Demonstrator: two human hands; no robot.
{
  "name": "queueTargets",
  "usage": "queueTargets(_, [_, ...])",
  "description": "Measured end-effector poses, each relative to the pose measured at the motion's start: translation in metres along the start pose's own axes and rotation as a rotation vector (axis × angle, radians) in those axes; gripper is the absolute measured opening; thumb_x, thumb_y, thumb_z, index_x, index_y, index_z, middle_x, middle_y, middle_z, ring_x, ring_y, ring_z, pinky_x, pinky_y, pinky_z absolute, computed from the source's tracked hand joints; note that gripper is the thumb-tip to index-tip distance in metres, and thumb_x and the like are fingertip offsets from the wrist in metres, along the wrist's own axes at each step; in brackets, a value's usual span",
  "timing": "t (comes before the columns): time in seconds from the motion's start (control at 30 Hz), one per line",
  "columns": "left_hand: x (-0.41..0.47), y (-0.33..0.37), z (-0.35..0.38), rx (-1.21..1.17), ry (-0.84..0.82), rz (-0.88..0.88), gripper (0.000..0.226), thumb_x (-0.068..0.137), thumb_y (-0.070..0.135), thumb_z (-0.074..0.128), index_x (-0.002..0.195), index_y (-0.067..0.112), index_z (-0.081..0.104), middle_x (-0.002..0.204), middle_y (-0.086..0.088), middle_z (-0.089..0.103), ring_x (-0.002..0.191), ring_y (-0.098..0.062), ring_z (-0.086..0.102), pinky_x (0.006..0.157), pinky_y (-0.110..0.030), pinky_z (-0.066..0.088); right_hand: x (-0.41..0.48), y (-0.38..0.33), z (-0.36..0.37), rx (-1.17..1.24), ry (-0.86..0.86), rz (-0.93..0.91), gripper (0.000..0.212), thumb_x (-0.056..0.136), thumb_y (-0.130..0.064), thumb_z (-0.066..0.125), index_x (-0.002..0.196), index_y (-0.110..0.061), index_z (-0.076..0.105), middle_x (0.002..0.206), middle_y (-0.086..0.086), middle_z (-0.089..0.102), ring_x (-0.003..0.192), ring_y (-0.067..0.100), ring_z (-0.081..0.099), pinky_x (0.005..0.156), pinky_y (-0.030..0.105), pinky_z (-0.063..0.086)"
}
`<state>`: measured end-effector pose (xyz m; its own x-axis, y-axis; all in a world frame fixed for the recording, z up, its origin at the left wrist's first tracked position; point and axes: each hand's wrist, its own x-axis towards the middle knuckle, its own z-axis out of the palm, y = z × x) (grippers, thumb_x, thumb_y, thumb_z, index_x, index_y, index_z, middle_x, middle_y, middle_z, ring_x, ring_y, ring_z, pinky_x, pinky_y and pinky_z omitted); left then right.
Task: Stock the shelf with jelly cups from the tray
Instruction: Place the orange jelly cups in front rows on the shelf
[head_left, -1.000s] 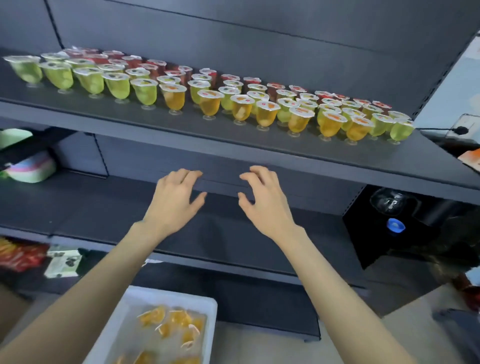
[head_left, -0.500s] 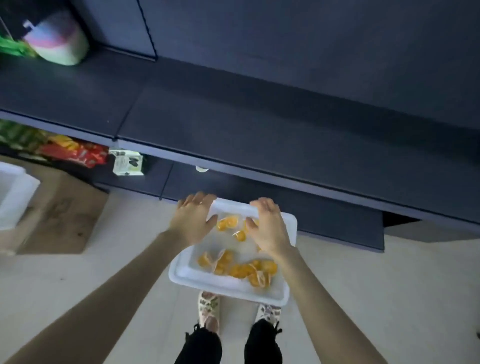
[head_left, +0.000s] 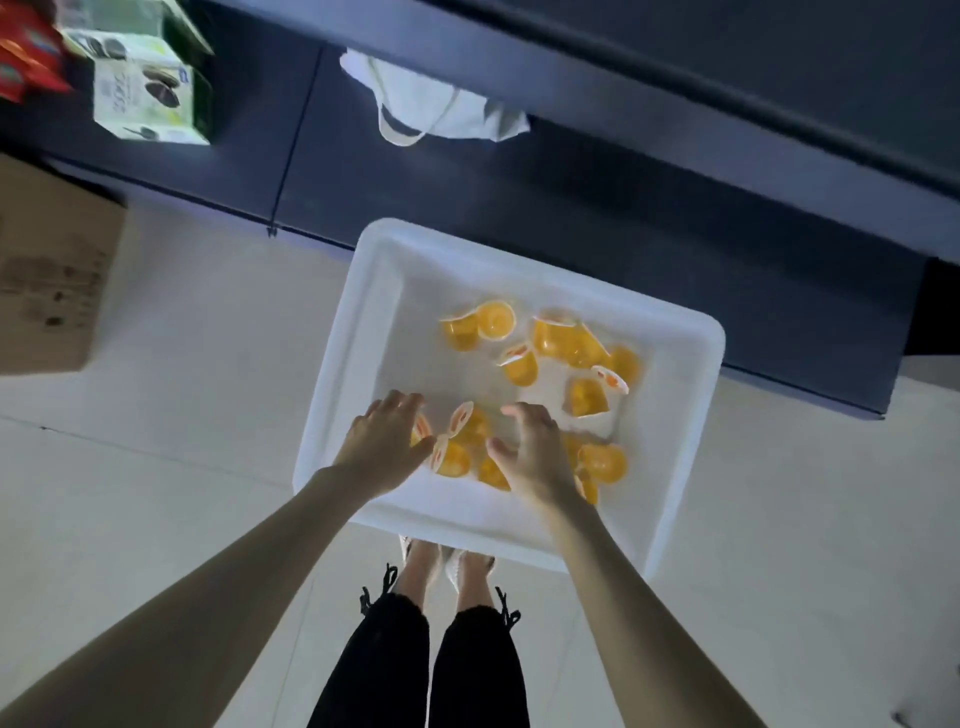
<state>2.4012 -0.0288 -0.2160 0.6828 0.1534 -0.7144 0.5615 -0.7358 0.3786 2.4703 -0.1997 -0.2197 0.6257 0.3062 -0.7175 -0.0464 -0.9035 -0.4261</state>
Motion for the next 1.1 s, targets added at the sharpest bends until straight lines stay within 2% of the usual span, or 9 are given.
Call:
queueTargets(0.17, [0.020, -0.026, 0.042, -0.152, -0.013, -0.133, 0.056, 0.086, 0.032, 0.064, 0.134, 0.018, 0.041, 0.132, -0.011, 0.047, 0.118, -0.034, 0.046, 0.096, -0.045, 0.043, 0.030, 0.020, 0.046, 0.027, -0.020, 0.005, 0.060, 0.083, -0.039, 0.068, 0.133, -0.013, 0.048, 0.131, 0.009, 0.052, 0.119, 0.026, 0.050, 0.100, 0.035, 0.041])
queueTargets(0.4, [0.038, -0.040, 0.057, -0.218, 0.033, -0.165, 0.065, 0.081, 0.037, 0.070, 0.134, 0.016, 0.040, 0.129, -0.009, 0.048, 0.113, -0.031, 0.050, 0.093, -0.039, 0.043, 0.055, 0.022, 0.069, 0.021, 0.014, 0.009, 0.064, 0.072, -0.059, 0.071, 0.122, -0.023, 0.054, 0.123, 0.002, 0.056, 0.114, 0.022, 0.051, 0.098, 0.045, 0.042])
queueTargets(0.53, [0.035, -0.035, 0.051, -0.300, 0.063, -0.260, 0.060, 0.081, 0.038, 0.070, 0.129, 0.015, 0.044, 0.124, -0.005, 0.049, 0.106, -0.026, 0.053, 0.084, -0.032, 0.043, 0.054, 0.022, 0.068, 0.161, -0.020, 0.080, 0.059, 0.070, -0.052, 0.076, 0.115, -0.019, 0.057, 0.112, 0.001, 0.058, 0.102, 0.016, 0.056, 0.082, 0.027, 0.051])
queueTargets(0.6, [0.029, -0.030, 0.043, -0.396, 0.090, -0.294, 0.060, 0.080, 0.036, 0.070, 0.130, 0.017, 0.043, 0.123, -0.006, 0.048, 0.103, -0.025, 0.052, 0.086, -0.033, 0.047, 0.044, 0.019, 0.058, 0.357, 0.002, 0.143, 0.050, 0.073, -0.041, 0.079, 0.109, -0.014, 0.056, 0.100, -0.002, 0.060, 0.087, 0.009, 0.059, 0.060, 0.007, 0.047])
queueTargets(0.67, [0.019, -0.022, 0.032, -0.542, 0.117, -0.308, 0.059, 0.080, 0.031, 0.072, 0.130, 0.016, 0.045, 0.118, -0.006, 0.049, 0.097, -0.022, 0.053, 0.083, -0.031, 0.048, 0.027, 0.014, 0.043, 0.570, 0.054, 0.200, 0.042, 0.075, -0.031, 0.080, 0.101, -0.012, 0.053, 0.088, -0.005, 0.062, 0.079, 0.009, 0.060, 0.054, 0.005, 0.043])
queueTargets(0.8, [-0.022, 0.016, -0.004, -1.034, 0.114, -0.356, 0.042, 0.085, 0.024, 0.068, 0.121, 0.011, 0.052, 0.099, -0.004, 0.058, 0.074, -0.013, 0.064, 0.075, -0.027, 0.047, -0.024, -0.005, -0.005, 0.952, 0.168, 0.231, 0.034, 0.076, -0.024, 0.079, 0.098, -0.012, 0.057, 0.086, -0.001, 0.065, 0.075, 0.009, 0.064, 0.060, 0.016, 0.050])
queueTargets(0.87, [-0.050, 0.045, -0.027, -1.223, 0.126, -0.362, 0.030, 0.088, 0.020, 0.062, 0.115, 0.011, 0.054, 0.088, 0.000, 0.061, 0.062, -0.009, 0.064, 0.072, -0.025, 0.048, -0.054, -0.013, -0.034, 1.080, 0.193, 0.236, 0.042, 0.072, -0.030, 0.082, 0.104, -0.014, 0.061, 0.100, 0.003, 0.065, 0.089, 0.015, 0.065, 0.074, 0.028, 0.055])
queueTargets(0.97, [-0.099, 0.095, -0.065, -1.372, 0.115, -0.287, 0.028, 0.086, 0.024, 0.062, 0.110, 0.011, 0.055, 0.088, -0.003, 0.063, 0.070, -0.013, 0.062, 0.066, -0.023, 0.045, -0.109, -0.033, -0.091, 1.216, 0.212, 0.160, 0.031, 0.074, -0.033, 0.079, 0.099, -0.019, 0.067, 0.107, 0.001, 0.065, 0.100, 0.016, 0.064, 0.079, 0.034, 0.054])
queueTargets(1.1, [-0.162, 0.172, -0.114, -1.353, 0.095, -0.132, 0.044, 0.084, 0.045, 0.062, 0.117, 0.016, 0.059, 0.108, -0.004, 0.068, 0.095, -0.017, 0.065, 0.082, -0.030, 0.048, -0.186, -0.053, -0.173, 1.350, 0.337, 0.016, 0.037, 0.074, -0.029, 0.078, 0.101, -0.010, 0.061, 0.095, 0.005, 0.065, 0.091, 0.017, 0.064, 0.086, 0.034, 0.053])
